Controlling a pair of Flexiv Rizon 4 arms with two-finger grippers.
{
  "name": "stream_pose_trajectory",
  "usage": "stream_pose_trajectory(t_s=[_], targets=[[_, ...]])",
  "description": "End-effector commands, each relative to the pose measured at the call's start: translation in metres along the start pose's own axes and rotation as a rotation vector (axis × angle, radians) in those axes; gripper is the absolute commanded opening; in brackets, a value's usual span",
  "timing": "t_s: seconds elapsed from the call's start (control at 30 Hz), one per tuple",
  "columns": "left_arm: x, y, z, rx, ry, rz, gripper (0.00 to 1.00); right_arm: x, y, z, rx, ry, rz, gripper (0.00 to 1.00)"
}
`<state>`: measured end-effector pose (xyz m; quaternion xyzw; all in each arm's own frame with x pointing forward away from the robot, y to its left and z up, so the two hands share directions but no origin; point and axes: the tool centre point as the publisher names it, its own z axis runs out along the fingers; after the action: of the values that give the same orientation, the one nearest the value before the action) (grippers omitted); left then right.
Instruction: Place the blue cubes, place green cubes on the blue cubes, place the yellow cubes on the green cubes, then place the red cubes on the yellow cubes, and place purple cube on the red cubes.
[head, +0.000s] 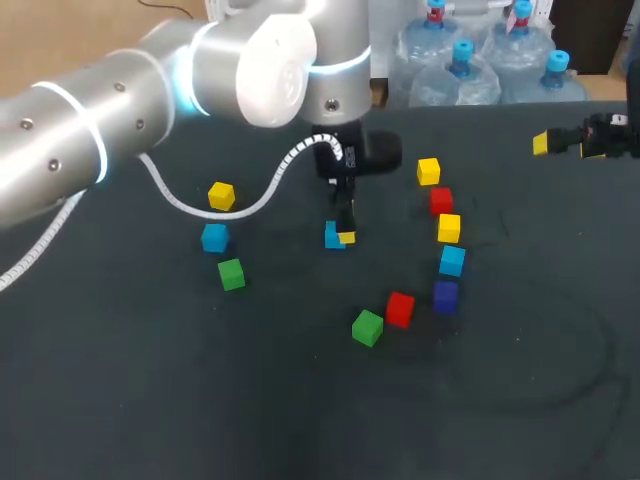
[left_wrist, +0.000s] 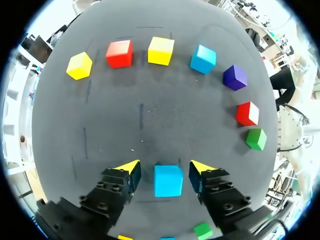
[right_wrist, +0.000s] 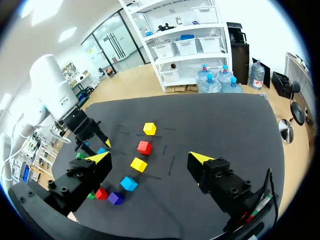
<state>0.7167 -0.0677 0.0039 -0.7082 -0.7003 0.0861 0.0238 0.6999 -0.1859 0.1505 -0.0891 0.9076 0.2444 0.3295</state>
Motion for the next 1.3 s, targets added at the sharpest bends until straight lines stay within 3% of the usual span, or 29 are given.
stream_pose_trajectory(t_s=[0.03, 0.2, 0.4, 0.7, 0.97, 1.3], targets=[[0.001, -0.002, -0.008, -0.002, -0.001, 0.01, 0.67, 0.0, 0.001, 0.0, 0.003, 0.0, 0.001, 1.0], [0.004, -0.012, -0.027, -0.008, -0.003, 0.052, 1.0, 0.0, 0.001, 0.0, 0.003, 0.0, 0.001, 1.0], [0.024, -0.027, -0.056, -0.021, -0.03, 0.087, 1.0, 0.0, 0.001, 0.0, 0.003, 0.0, 0.001, 1.0], [0.072, -0.042, -0.078, -0.037, -0.012, 0.129, 1.0, 0.0, 0.001, 0.0, 0.003, 0.0, 0.001, 1.0], [0.121, -0.056, -0.072, -0.004, 0.06, 0.233, 1.0, 0.0, 0.001, 0.0, 0.003, 0.0, 0.001, 1.0], [0.172, -0.046, -0.055, -0.012, 0.043, 0.143, 1.0, 0.0, 0.001, 0.0, 0.003, 0.0, 0.001, 1.0]])
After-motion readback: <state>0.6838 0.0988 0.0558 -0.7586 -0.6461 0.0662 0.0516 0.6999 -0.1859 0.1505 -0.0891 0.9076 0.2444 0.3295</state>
